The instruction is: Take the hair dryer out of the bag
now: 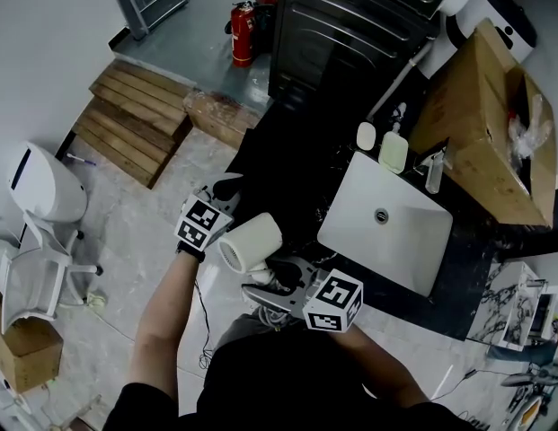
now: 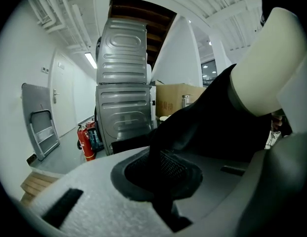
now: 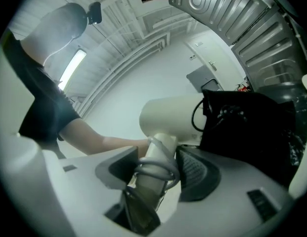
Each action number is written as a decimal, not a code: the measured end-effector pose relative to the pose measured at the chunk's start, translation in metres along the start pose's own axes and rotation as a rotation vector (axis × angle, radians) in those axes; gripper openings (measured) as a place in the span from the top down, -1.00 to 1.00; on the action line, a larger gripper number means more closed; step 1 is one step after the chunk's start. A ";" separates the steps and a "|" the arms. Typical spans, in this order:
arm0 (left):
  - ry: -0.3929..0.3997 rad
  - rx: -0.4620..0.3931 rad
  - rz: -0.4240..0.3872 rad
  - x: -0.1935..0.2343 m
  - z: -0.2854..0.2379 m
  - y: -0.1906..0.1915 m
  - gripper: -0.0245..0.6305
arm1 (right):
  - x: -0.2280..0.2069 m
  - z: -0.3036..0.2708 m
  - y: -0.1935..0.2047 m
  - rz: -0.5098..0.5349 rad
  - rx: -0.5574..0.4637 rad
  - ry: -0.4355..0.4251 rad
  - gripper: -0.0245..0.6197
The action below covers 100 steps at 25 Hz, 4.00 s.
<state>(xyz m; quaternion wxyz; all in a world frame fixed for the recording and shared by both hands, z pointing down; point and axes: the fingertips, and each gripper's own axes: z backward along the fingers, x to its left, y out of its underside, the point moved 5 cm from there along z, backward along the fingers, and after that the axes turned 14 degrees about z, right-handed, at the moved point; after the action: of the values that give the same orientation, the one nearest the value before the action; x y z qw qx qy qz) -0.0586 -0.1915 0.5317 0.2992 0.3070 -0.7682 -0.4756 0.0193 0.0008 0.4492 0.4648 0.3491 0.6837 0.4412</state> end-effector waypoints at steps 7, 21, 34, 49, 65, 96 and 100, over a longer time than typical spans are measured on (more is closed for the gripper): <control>-0.018 0.010 0.041 0.007 -0.005 -0.001 0.83 | 0.016 -0.008 -0.004 0.042 0.000 -0.067 0.16; 0.095 0.259 -0.168 -0.039 0.035 0.039 0.17 | -0.025 0.034 -0.008 0.043 -0.044 0.168 0.16; 0.091 0.174 -0.092 -0.044 0.091 0.037 -0.09 | -0.056 0.054 -0.019 0.036 -0.063 0.302 0.16; -0.116 -0.122 0.058 -0.041 0.116 -0.013 0.78 | -0.073 0.056 -0.036 0.060 -0.086 0.333 0.16; -0.271 -0.360 0.127 -0.038 0.148 -0.037 0.85 | -0.102 0.078 -0.053 0.064 -0.113 0.396 0.15; -0.470 -0.476 0.121 -0.086 0.233 -0.059 0.86 | -0.132 0.111 -0.077 0.043 -0.155 0.513 0.15; -0.470 -0.475 0.116 -0.086 0.234 -0.063 0.86 | -0.129 0.110 -0.082 0.042 -0.166 0.499 0.15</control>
<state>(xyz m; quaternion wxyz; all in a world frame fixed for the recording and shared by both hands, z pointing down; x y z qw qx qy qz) -0.1681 -0.0213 0.3737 0.2038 0.0664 -0.7000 -0.6812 0.1591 -0.1128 0.3958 0.2994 0.2045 0.7312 0.5778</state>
